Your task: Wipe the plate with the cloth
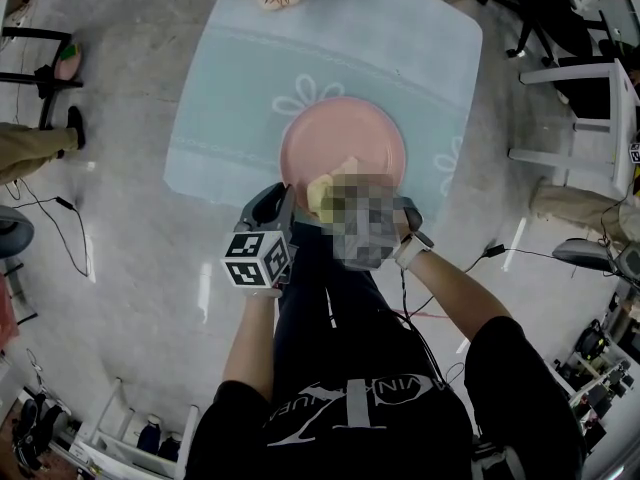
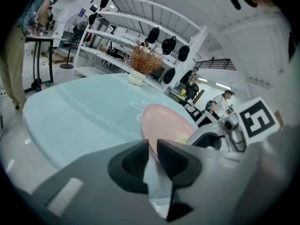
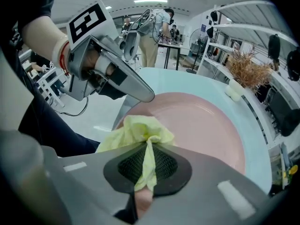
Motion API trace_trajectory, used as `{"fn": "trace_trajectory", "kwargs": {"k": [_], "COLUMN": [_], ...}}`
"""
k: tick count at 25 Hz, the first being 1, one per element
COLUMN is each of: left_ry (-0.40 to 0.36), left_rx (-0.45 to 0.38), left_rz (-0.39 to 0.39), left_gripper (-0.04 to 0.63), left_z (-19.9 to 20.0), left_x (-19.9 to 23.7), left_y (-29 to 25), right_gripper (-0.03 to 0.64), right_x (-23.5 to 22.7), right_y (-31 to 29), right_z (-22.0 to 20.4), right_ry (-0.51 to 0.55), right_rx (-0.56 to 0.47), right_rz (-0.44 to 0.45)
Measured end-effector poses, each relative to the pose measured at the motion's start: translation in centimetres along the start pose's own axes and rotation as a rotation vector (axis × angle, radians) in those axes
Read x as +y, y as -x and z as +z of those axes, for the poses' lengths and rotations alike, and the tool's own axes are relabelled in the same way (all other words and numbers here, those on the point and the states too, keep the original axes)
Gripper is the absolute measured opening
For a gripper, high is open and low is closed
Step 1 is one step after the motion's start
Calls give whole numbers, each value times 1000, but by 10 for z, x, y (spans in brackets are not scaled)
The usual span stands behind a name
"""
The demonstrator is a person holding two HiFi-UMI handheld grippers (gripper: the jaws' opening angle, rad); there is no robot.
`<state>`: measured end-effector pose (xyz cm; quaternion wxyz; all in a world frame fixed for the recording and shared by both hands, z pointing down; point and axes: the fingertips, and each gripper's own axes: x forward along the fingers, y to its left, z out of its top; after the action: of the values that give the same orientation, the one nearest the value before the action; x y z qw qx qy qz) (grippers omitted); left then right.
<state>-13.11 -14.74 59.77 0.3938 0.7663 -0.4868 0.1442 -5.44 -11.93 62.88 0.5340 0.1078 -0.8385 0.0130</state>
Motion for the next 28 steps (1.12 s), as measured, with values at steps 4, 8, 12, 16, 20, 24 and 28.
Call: {"fn": "trace_trajectory", "kwargs": {"k": [4, 8, 12, 16, 20, 24, 28], "left_ry": [-4, -17, -30, -32, -36, -37, -40], "left_rx": [3, 13, 15, 12, 14, 16, 15], "left_rz": [-5, -19, -20, -20, -25, -25, -22], "left_gripper": [0, 0, 0, 0, 0, 0, 0], "left_z": [0, 0, 1, 0, 1, 2, 2], "left_x": [-1, 1, 1, 2, 2, 2, 4], "left_y": [0, -1, -1, -1, -2, -2, -2], "right_gripper": [25, 25, 25, 25, 25, 25, 25], "right_x": [-9, -27, -51, -78, -101, -122, -143], "right_y": [-12, -26, -35, -41, -41, -38, -34], "right_z": [27, 50, 65, 71, 68, 58, 43], "right_ry": [93, 191, 259, 263, 240, 168, 85], "right_rx": [-38, -63, -75, -76, -73, -60, -25], "right_rz": [-17, -57, -101, -156, -203, -255, -302]}}
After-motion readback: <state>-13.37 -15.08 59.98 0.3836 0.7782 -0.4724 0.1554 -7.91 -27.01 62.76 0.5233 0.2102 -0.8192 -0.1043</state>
